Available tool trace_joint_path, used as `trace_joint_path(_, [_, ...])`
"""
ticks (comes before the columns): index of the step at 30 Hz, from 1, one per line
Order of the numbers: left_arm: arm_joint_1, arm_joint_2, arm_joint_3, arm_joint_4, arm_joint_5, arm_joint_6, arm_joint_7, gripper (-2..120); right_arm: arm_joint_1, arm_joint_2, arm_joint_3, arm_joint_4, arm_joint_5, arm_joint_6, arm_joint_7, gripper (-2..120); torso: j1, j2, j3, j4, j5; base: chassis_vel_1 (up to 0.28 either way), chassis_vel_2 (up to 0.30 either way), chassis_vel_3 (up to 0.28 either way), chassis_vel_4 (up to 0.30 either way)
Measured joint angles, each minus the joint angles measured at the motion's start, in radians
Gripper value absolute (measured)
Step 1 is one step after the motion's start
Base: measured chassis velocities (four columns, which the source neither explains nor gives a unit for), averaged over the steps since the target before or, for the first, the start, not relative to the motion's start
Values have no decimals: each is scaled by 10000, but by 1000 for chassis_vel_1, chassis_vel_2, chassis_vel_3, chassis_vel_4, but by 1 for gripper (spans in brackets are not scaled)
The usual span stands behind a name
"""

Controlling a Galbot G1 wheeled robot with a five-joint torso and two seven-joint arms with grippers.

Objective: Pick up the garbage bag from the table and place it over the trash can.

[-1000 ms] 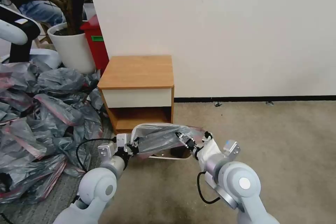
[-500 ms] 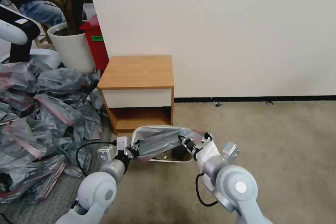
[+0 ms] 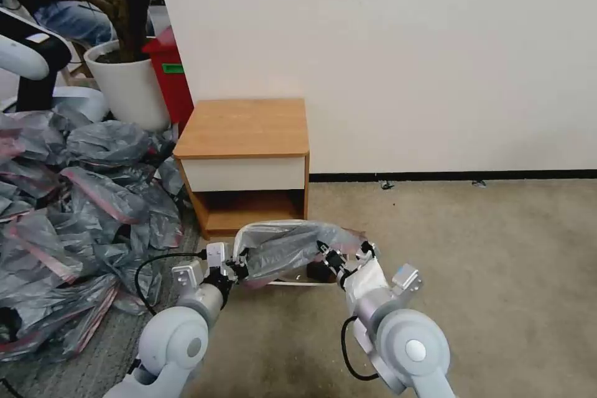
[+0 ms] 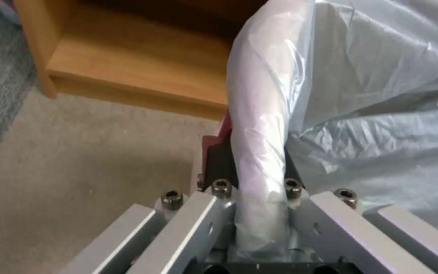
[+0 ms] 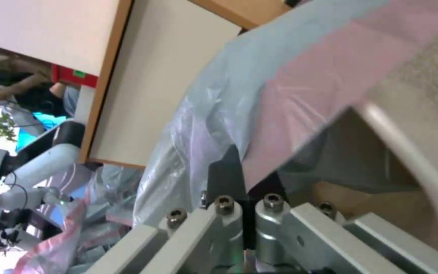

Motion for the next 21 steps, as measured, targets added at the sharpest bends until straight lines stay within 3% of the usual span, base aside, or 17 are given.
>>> trace_joint_path(21, [-666, -132, 17, 495, -673, -365, -857, 3, -896, -50, -83, 528, -563, 531, -524, 0, 0, 0, 0, 0, -1, 0, 0, 0, 0])
